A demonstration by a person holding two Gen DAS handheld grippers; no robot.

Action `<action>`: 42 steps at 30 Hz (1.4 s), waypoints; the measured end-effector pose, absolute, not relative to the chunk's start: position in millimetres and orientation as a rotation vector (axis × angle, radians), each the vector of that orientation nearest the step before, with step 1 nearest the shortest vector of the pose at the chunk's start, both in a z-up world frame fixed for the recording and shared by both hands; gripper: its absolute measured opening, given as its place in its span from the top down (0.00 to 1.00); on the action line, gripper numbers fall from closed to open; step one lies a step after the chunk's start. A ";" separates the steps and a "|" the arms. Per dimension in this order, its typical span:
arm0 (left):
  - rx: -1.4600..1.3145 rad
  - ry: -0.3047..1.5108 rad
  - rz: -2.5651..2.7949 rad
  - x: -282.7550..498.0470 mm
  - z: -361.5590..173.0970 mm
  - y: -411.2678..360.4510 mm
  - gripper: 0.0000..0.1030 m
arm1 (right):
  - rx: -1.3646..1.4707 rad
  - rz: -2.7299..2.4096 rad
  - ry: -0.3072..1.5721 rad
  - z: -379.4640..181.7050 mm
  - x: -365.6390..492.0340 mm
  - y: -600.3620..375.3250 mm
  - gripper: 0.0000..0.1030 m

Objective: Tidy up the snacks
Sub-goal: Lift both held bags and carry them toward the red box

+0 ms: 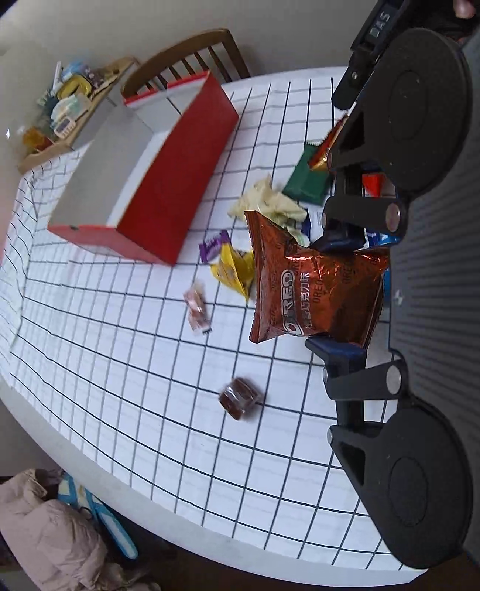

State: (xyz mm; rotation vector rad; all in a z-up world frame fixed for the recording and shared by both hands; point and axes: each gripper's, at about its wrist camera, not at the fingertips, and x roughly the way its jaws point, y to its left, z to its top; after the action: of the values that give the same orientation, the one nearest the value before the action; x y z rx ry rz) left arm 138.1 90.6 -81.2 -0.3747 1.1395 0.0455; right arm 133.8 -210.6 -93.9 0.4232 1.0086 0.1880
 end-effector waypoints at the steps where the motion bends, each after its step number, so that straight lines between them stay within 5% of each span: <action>1: -0.377 1.138 0.040 137.8 -79.9 89.8 0.57 | 0.425 0.185 1.014 -95.3 135.1 -212.7 0.51; 16: -0.374 1.172 0.044 127.8 -92.2 85.9 0.57 | 0.290 0.140 1.149 -145.8 162.6 -190.5 0.45; 23: -0.372 1.170 0.045 127.9 -91.5 85.2 0.57 | 0.234 0.109 1.216 -168.6 177.5 -181.3 0.19; 28: -0.372 1.170 0.044 127.7 -91.8 84.9 0.57 | 0.230 0.129 1.201 -171.4 175.7 -182.9 0.19; 33: -0.368 1.173 0.046 127.3 -93.8 82.0 0.57 | 0.227 0.176 1.189 -168.9 173.4 -184.0 0.36; 42: -0.350 1.165 0.030 128.3 -89.6 70.8 0.57 | 0.212 0.224 1.115 -143.0 166.1 -188.3 0.39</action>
State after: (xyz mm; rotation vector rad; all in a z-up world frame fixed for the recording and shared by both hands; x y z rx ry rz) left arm 128.3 70.8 -89.6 -0.3502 1.1653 0.0298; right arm 166.1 -188.3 -143.0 0.2119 1.1152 0.2241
